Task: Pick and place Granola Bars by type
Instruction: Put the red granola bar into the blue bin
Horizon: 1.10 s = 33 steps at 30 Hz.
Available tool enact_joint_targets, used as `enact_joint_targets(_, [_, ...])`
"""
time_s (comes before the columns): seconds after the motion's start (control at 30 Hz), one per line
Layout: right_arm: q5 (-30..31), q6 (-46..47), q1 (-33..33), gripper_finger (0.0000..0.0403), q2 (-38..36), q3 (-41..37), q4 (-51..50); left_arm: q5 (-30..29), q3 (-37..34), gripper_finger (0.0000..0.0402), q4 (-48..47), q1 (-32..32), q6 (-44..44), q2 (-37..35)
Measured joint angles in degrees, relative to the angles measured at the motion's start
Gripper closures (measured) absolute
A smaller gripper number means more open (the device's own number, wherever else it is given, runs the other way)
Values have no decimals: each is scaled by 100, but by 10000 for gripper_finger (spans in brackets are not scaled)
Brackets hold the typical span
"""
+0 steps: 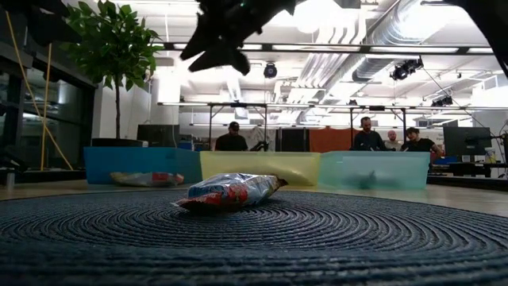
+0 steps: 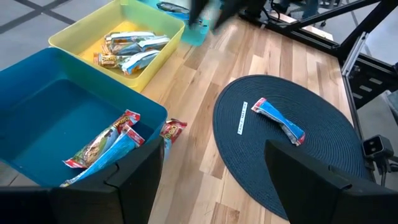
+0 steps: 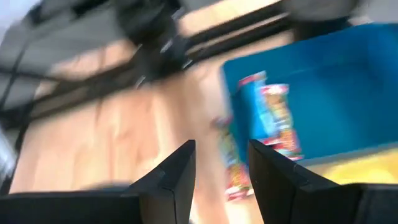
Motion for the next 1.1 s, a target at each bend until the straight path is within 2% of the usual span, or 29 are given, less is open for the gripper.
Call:
enact_joint_targets(0.13, [-763, -600, 122, 275, 274, 0, -17, 0, 0, 129, 10, 0, 0, 0])
enact_joint_targets(0.2, [-939, -731, 179, 275, 407, 0, 1, 0, 0, 129, 17, 0, 0, 2])
enact_joint_targets(0.63, [-819, -827, 479, 274, 969, 0, 700, -44, 0, 129, 179, 0, 0, 2])
enact_joint_targets(0.8, [-667, -1368, 478, 269, 969, 0, 1062, -44, 0, 129, 201, 0, 0, 2])
enact_joint_targets(0.97, [-618, -1813, 479, 242, 1172, 4, 1705, -44, 0, 129, 293, 0, 0, 2])
enact_joint_targets(1.1, [-627, -1769, 438, 207, 1496, 3, 1938, -44, 0, 129, 546, 0, 0, 2])
